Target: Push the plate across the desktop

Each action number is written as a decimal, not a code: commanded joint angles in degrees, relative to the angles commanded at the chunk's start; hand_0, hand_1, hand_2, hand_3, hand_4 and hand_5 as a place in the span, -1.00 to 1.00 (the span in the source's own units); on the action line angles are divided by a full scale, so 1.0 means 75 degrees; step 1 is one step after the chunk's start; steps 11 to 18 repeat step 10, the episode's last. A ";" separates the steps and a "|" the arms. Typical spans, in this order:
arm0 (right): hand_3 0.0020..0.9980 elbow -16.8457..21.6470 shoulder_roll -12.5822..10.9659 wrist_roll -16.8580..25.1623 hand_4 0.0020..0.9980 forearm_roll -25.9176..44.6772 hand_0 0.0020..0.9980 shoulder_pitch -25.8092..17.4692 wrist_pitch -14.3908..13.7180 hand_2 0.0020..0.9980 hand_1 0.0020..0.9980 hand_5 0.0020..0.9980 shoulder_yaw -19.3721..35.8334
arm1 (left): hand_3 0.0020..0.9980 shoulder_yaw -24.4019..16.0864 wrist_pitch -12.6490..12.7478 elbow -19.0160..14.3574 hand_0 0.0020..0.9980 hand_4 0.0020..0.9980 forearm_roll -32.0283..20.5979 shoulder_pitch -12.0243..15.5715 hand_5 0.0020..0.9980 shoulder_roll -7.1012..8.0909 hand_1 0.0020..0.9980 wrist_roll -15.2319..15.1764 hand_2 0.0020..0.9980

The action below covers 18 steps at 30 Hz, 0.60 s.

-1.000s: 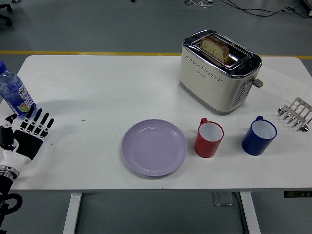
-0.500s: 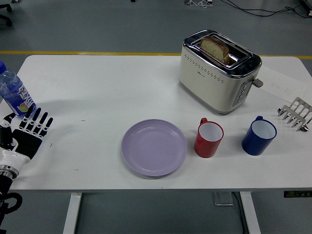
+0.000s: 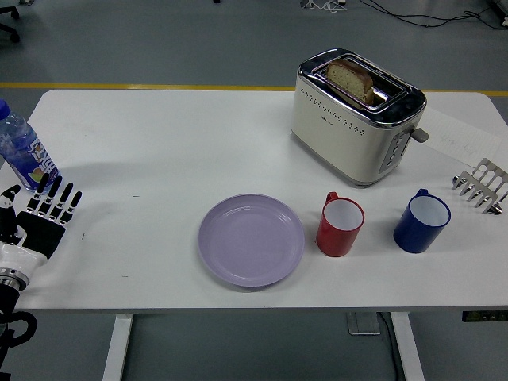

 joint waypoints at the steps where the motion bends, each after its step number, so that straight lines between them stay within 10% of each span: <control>1: 0.11 0.0000 0.0000 0.0002 -0.47 0.0005 0.04 0.0000 0.0000 0.18 -0.03 -0.25 -0.0003 | 0.48 0.0000 0.0065 -0.0010 0.35 0.12 -0.0021 0.0003 1.00 0.0000 0.49 -0.0021 0.51; 18: 0.11 0.0000 -0.0004 0.0002 -0.47 0.0003 0.04 -0.0001 0.0000 0.18 -0.04 -0.25 -0.0012 | 0.48 0.0012 0.0214 -0.0031 0.36 0.12 -0.0056 0.0000 1.00 -0.0007 0.49 -0.0097 0.53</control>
